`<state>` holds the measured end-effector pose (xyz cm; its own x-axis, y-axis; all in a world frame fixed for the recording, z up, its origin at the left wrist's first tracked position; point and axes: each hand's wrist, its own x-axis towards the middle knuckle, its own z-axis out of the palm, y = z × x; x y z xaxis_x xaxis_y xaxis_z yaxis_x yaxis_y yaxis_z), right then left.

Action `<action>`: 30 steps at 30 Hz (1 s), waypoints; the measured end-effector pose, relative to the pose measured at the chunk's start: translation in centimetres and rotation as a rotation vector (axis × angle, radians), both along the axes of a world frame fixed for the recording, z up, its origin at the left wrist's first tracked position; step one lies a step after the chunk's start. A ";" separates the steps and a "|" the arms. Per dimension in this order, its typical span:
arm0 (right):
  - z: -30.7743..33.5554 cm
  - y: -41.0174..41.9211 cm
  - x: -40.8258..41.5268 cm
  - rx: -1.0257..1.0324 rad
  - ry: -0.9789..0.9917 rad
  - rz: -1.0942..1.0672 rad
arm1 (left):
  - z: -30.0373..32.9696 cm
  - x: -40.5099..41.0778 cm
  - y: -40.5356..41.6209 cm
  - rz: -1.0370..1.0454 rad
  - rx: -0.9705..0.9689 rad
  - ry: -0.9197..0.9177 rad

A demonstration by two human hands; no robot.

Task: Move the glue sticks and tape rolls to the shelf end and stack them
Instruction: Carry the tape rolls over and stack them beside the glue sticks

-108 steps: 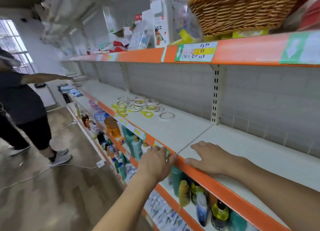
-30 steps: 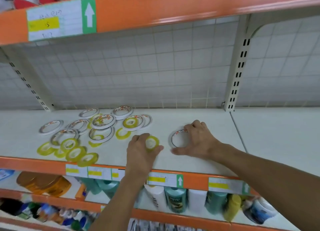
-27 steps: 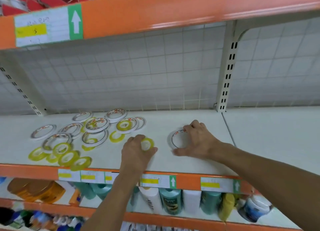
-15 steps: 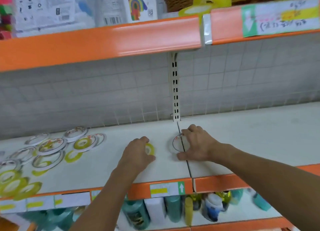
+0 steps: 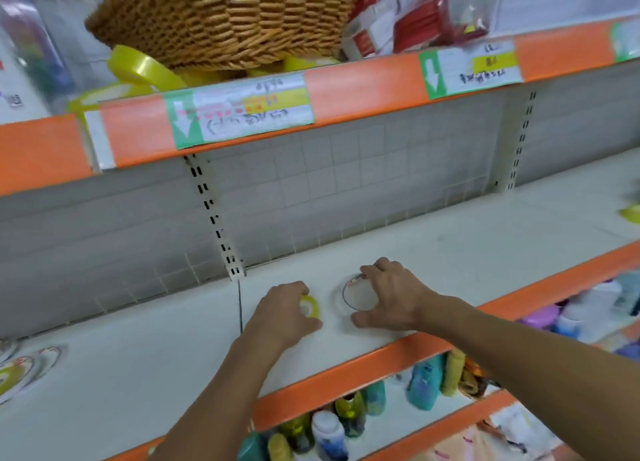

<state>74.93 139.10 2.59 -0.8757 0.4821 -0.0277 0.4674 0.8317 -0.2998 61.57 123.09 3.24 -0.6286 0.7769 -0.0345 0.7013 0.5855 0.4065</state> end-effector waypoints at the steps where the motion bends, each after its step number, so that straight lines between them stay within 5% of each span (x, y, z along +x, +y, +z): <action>1: 0.0 1.0 0.8 -0.006 0.003 -0.021 | 0.0 0.6 1.2 -0.014 -0.001 0.004; 30: 0.4 20.0 19.4 -0.054 0.101 -0.690 | -0.9 12.5 31.0 -0.614 -0.023 -0.002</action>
